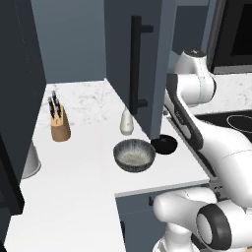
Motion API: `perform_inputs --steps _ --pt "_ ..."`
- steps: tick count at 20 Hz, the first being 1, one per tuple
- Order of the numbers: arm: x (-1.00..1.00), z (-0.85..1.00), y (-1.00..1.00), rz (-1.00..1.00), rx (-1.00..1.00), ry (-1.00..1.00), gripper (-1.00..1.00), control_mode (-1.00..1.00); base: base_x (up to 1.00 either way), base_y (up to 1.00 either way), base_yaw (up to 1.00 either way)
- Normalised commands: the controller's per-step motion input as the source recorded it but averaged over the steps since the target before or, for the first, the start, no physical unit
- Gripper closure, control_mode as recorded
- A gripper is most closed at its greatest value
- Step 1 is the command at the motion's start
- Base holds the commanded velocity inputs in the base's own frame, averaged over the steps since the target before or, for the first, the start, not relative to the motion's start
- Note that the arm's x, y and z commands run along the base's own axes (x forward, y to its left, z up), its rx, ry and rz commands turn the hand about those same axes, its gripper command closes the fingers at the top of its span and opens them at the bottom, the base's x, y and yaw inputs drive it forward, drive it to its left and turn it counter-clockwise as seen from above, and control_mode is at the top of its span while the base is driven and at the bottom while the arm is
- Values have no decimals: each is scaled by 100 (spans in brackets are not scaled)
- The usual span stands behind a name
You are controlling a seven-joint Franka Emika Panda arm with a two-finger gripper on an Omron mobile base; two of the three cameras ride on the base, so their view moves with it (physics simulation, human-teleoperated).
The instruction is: Pick up the bowls on the counter and stack them on top of one another in the open cabinet. Place the smaller bowl on top of the larger bowl.
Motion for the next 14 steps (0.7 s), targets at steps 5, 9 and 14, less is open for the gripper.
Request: perform_inputs --steps 5,9,14 --pt "-6 -23 -62 -16 20 -1 -100 -100 0 0 0" --pt "0 -87 -100 -33 20 1 -100 -100 0 0 0" --pt "3 -76 -77 -24 4 0 -100 -100 0 0 0"
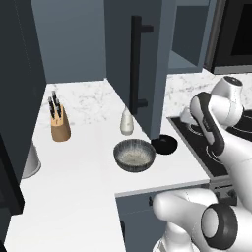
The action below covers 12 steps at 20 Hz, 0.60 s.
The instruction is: Pick up the bowls on the counter and stack them on top of one another in the open cabinet. Place the smaller bowl on top of the larger bowl.
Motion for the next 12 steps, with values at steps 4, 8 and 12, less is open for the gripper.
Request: perform_inputs --steps 4,8,12 --pt "14 -24 -5 -10 0 0 -100 -100 0 0 0" --pt "28 -11 1 -4 0 6 -100 -100 0 0 0" --pt "50 -21 1 -2 0 15 -100 -100 0 0 0"
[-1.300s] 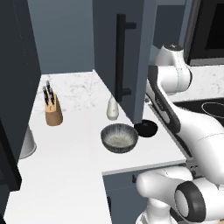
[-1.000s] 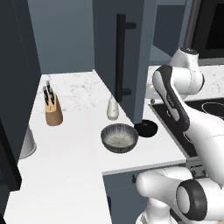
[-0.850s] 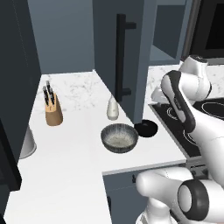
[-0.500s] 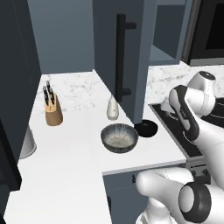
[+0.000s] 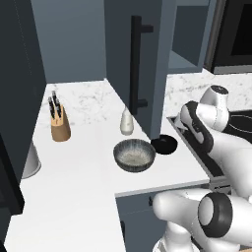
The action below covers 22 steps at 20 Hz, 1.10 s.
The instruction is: Pick up the bowls on the counter and stack them on top of one another in the open cabinet. Place the smaller bowl on top of the larger bowl.
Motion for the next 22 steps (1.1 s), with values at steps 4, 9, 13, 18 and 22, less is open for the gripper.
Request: perform_inputs --steps 4,9,13,18,22 --pt "29 -22 0 0 0 10 -100 -100 0 0 0" --pt "5 -32 0 0 0 0 -100 -100 0 0 0" --pt "20 -31 0 0 0 0 -100 -100 0 0 0" --pt "25 -26 0 0 0 0 -100 -100 0 0 0" --pt "20 -39 0 0 0 0 -100 -100 0 0 0"
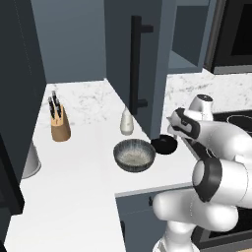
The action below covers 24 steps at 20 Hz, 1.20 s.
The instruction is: Pick up the bowls on the counter and stack them on top of one another in the open cabinet. Place the smaller bowl on top of the larger bowl.
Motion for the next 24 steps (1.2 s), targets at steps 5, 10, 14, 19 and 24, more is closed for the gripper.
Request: perform_inputs --steps 5,10,14,19,24 --pt "30 -41 -6 0 0 0 -100 -100 0 0 0" --pt "38 -40 -13 0 0 0 -100 -100 0 0 0" --pt "35 -24 -6 0 0 0 -100 -100 0 0 0" --pt "29 -26 0 0 0 0 -100 -100 0 0 0" --pt "28 -29 0 0 0 0 -100 -100 0 0 0"
